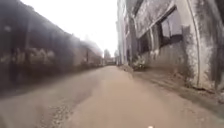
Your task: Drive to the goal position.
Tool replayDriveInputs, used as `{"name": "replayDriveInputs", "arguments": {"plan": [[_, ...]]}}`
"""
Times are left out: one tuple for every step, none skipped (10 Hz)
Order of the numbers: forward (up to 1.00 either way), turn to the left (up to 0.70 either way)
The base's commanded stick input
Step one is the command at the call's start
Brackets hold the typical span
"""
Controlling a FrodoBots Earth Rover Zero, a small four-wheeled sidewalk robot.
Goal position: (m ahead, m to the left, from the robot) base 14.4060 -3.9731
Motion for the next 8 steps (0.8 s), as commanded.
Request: {"name": "replayDriveInputs", "arguments": {"plan": [[1.00,0.00],[1.00,0.00],[1.00,0.00],[1.00,0.00],[1.00,0.00],[1.00,0.00],[1.00,0.00],[1.00,0.00]]}}
